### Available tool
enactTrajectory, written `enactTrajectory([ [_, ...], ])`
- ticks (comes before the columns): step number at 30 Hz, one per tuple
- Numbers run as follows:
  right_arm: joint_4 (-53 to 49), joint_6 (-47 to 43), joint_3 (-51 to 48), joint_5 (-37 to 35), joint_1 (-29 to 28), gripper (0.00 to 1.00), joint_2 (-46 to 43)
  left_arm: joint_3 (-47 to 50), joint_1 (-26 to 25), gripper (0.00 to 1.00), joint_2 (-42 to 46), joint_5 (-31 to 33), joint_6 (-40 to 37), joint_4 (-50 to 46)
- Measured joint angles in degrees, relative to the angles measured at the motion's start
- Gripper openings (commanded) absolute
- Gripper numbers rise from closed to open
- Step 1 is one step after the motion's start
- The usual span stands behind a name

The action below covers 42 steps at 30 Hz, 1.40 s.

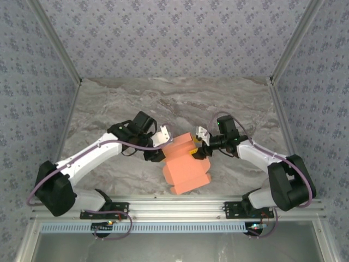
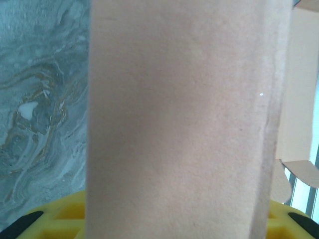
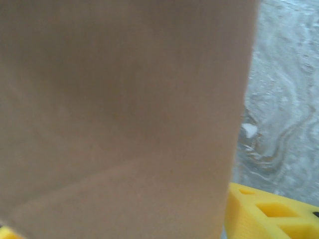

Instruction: Fold the paper box

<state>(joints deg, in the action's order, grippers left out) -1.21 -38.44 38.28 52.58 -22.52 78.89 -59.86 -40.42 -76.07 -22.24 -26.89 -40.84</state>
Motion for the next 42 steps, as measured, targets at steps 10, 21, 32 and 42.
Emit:
enactTrajectory([
  [10, -9.6, -7.4, 2.5, 6.4, -1.0, 0.49, 0.0, 0.0, 0.4, 0.39, -0.1, -1.7, -6.8, -2.6],
  [21, -7.0, -5.6, 2.6, 4.0, -1.1, 0.38, -0.2, 0.0, 0.6, 0.4, -0.2, -2.0, -7.0, -2.3],
  [32, -2.5, -0.5, 1.1, 0.5, -0.6, 0.66, -2.1, 2.3, 3.0, 0.4, -0.2, -4.6, -2.1, 2.5],
  [42, 12.6, 14.6, -5.6, -15.9, 2.6, 0.8, -17.2, 4.0, 7.4, 0.4, -0.2, -8.2, 13.1, 11.7],
])
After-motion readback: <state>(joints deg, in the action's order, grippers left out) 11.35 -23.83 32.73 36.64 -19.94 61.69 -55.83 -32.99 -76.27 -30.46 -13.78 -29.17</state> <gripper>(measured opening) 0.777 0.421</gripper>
